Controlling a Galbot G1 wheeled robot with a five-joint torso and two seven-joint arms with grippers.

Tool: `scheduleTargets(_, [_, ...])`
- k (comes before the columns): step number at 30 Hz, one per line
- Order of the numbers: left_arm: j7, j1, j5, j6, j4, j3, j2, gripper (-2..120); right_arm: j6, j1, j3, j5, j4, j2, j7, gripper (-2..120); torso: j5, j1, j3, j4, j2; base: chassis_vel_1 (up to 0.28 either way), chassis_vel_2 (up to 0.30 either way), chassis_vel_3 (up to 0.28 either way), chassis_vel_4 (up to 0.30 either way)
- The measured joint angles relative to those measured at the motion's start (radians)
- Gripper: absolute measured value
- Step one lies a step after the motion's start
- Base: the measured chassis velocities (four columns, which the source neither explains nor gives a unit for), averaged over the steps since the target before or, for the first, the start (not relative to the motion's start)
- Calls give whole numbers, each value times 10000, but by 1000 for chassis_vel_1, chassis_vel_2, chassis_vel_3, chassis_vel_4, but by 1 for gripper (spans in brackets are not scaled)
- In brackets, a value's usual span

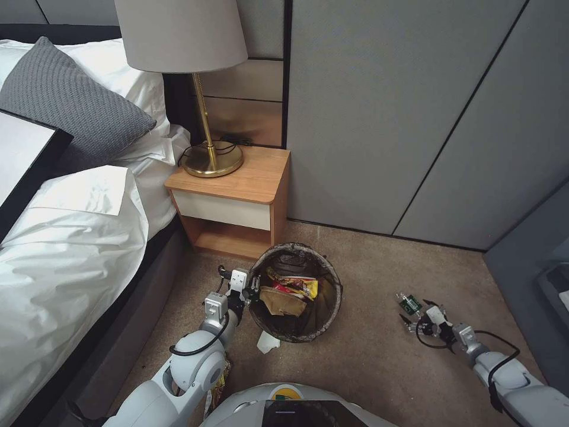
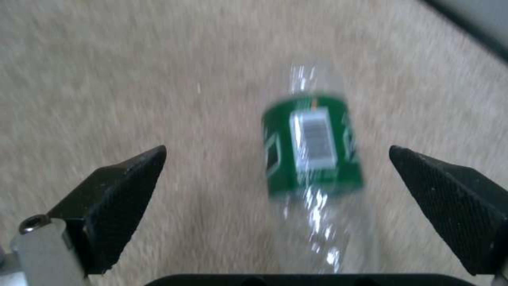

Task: Pick up the trash bin, then pick up the garbage from the floor and place it into the trash bin.

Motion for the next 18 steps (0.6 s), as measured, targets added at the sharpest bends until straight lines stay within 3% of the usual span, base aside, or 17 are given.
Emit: scheduleTargets(18, [1,11,-7,-1,-3,-17,-4,3,181,1099,-67,-651,-1961,806,-208,100,1,0,0,0,0,0,0,0,0])
